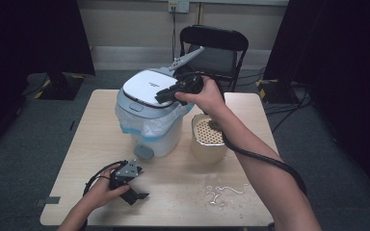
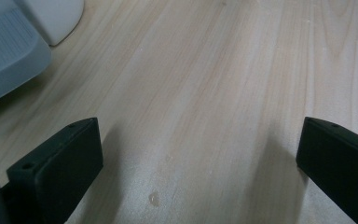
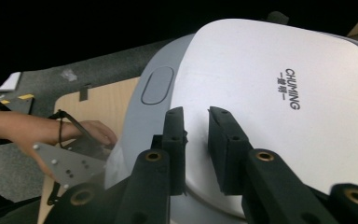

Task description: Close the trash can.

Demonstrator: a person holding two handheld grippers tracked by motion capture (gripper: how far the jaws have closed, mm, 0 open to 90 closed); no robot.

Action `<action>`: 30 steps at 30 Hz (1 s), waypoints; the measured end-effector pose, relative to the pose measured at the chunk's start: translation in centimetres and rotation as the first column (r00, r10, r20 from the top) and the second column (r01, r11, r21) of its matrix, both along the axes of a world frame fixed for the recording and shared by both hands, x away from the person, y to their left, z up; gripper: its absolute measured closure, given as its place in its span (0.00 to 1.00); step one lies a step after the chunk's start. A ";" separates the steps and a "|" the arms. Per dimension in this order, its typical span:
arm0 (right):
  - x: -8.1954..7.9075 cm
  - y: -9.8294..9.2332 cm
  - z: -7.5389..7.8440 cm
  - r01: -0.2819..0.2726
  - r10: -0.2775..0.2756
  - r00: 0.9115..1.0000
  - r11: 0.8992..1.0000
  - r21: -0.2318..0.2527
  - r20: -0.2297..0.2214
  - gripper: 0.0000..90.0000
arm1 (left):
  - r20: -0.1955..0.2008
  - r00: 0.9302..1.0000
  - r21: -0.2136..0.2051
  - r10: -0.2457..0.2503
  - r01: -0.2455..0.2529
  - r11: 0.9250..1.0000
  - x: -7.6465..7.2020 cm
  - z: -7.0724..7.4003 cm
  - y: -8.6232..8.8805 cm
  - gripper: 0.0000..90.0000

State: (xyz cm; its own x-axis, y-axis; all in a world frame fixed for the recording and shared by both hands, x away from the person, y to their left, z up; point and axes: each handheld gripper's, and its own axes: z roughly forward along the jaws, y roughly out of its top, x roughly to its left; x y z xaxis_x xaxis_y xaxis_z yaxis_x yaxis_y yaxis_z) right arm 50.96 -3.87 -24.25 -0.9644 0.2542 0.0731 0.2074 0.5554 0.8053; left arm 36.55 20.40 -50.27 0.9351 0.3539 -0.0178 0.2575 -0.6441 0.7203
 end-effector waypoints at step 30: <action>-0.3 1.4 -0.8 -0.017 0.015 0.997 0.999 0.031 0.079 0.43 | 0.000 1.000 0.001 -0.004 0.004 1.000 0.0 0.0 0.0 0.00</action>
State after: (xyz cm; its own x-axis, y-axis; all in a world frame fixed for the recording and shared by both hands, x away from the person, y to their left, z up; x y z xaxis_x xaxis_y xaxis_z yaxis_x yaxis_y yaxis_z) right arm 50.62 -2.51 -25.08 -0.9714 0.2373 0.0040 0.1334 0.5323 0.8360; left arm 36.58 20.40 -50.26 0.9365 0.3502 -0.0178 0.2551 -0.6456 0.7198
